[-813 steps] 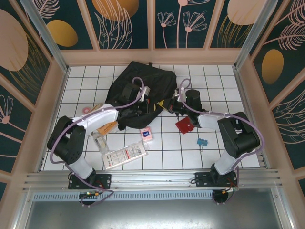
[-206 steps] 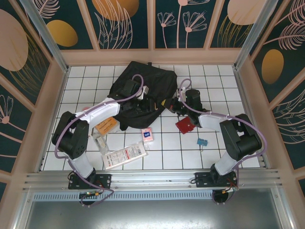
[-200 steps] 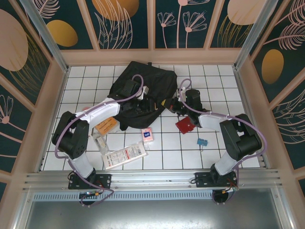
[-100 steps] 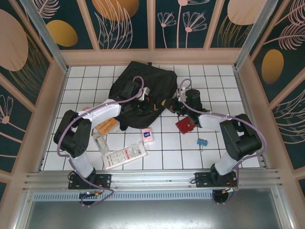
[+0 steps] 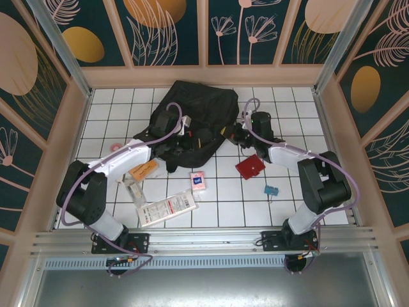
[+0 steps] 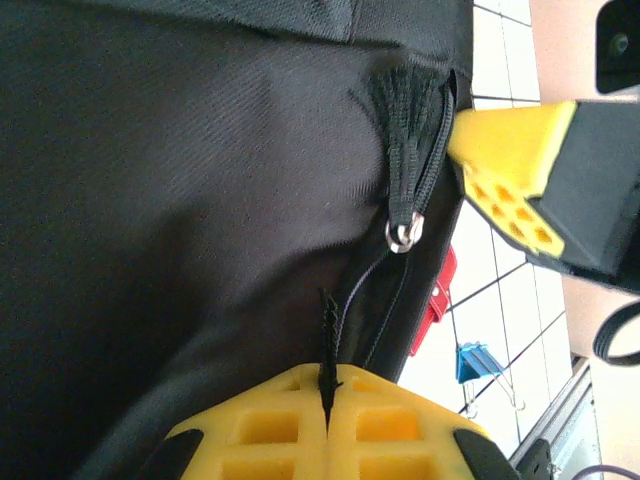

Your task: Pack books, pencil case, and school supplies into a backpack

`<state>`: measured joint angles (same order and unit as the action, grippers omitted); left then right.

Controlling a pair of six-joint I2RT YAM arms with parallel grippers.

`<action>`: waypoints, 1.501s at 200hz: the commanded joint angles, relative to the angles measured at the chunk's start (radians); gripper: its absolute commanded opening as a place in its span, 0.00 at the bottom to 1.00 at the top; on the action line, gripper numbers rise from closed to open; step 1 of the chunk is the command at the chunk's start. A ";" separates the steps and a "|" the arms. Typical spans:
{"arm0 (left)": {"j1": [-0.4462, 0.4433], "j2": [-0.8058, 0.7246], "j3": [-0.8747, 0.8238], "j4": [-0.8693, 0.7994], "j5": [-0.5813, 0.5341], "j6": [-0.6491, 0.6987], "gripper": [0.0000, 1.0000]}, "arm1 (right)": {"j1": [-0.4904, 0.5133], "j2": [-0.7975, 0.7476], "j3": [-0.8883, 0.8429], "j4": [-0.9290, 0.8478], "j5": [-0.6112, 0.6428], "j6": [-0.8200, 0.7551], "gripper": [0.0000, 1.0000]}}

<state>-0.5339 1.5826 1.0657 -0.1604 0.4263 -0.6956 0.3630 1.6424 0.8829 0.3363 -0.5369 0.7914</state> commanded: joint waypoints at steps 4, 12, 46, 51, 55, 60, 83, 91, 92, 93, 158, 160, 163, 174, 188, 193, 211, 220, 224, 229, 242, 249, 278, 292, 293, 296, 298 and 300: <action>0.014 -0.050 -0.027 -0.001 -0.045 0.021 0.00 | -0.038 0.045 0.072 -0.074 0.058 -0.043 0.00; 0.015 -0.052 -0.027 -0.001 -0.047 0.020 0.00 | -0.036 0.052 0.083 -0.083 0.054 -0.046 0.00; 0.016 -0.068 -0.031 0.024 -0.061 0.001 0.00 | -0.031 0.034 0.090 -0.142 0.090 -0.060 0.24; 0.015 -0.067 -0.031 0.028 -0.063 -0.001 0.00 | -0.029 0.024 0.087 -0.152 0.096 -0.059 0.36; 0.015 -0.064 -0.029 0.031 -0.063 -0.004 0.00 | -0.026 0.012 0.082 -0.154 0.096 -0.056 0.42; 0.015 -0.062 -0.024 0.034 -0.061 -0.007 0.00 | -0.020 -0.005 0.072 -0.156 0.099 -0.049 0.48; 0.015 -0.054 -0.013 0.062 -0.045 -0.029 0.00 | 0.034 -0.076 0.061 -0.230 0.141 0.005 0.61; 0.015 -0.052 -0.010 0.073 -0.039 -0.037 0.00 | 0.058 -0.092 0.056 -0.244 0.148 0.042 0.62; 0.016 -0.052 -0.009 0.074 -0.039 -0.037 0.00 | 0.061 -0.094 0.056 -0.247 0.150 0.047 0.62; 0.016 -0.052 -0.009 0.074 -0.038 -0.039 0.00 | 0.064 -0.096 0.056 -0.249 0.152 0.052 0.62; 0.014 -0.040 0.004 0.123 -0.008 -0.073 0.00 | 0.204 -0.011 0.112 -0.238 0.152 0.306 0.64; 0.014 -0.041 0.004 0.123 -0.008 -0.073 0.00 | 0.204 -0.005 0.113 -0.237 0.152 0.309 0.62; 0.014 -0.042 0.004 0.125 -0.008 -0.073 0.00 | 0.205 0.002 0.116 -0.236 0.152 0.312 0.60; 0.014 -0.048 0.002 0.125 -0.008 -0.073 0.00 | 0.206 0.021 0.123 -0.230 0.153 0.316 0.45; 0.014 -0.057 0.000 0.114 -0.013 -0.066 0.00 | 0.205 0.032 0.139 -0.254 0.170 0.299 0.14; 0.015 -0.060 -0.002 0.105 -0.021 -0.060 0.00 | 0.203 0.031 0.146 -0.273 0.183 0.285 0.05; 0.014 -0.076 -0.014 0.081 -0.053 -0.039 0.00 | 0.190 0.035 0.176 -0.344 0.212 0.222 0.00; 0.014 -0.084 -0.018 0.061 -0.079 -0.028 0.00 | 0.190 0.035 0.186 -0.373 0.212 0.188 0.00; 0.014 -0.088 -0.022 0.054 -0.087 -0.023 0.00 | 0.168 0.035 0.190 -0.384 0.211 0.172 0.00; 0.014 -0.092 -0.024 0.044 -0.101 -0.018 0.00 | 0.152 0.037 0.196 -0.399 0.206 0.153 0.00; 0.015 -0.104 -0.025 0.021 -0.138 -0.002 0.00 | 0.119 0.048 0.216 -0.449 0.189 0.095 0.00; 0.015 -0.112 -0.026 0.009 -0.159 0.005 0.00 | 0.102 0.052 0.229 -0.478 0.185 0.064 0.00; 0.017 -0.144 -0.027 -0.024 -0.241 0.033 0.00 | 0.058 0.059 0.277 -0.606 0.239 -0.034 0.00; 0.017 -0.158 -0.030 -0.033 -0.274 0.040 0.00 | 0.042 0.059 0.297 -0.655 0.288 -0.060 0.00; 0.017 -0.159 -0.031 -0.033 -0.276 0.040 0.00 | 0.041 0.060 0.298 -0.658 0.290 -0.061 0.00; 0.017 -0.161 -0.032 -0.033 -0.281 0.042 0.00 | 0.036 0.061 0.300 -0.664 0.294 -0.065 0.00; 0.017 -0.163 -0.033 -0.033 -0.285 0.042 0.00 | 0.033 0.062 0.301 -0.668 0.294 -0.068 0.00; 0.017 -0.164 -0.034 -0.034 -0.288 0.042 0.00 | 0.029 0.062 0.301 -0.670 0.295 -0.069 0.00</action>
<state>-0.5331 1.4830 1.0393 -0.1394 0.2623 -0.6968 0.4641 1.6791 1.1534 -0.1722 -0.4091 0.8284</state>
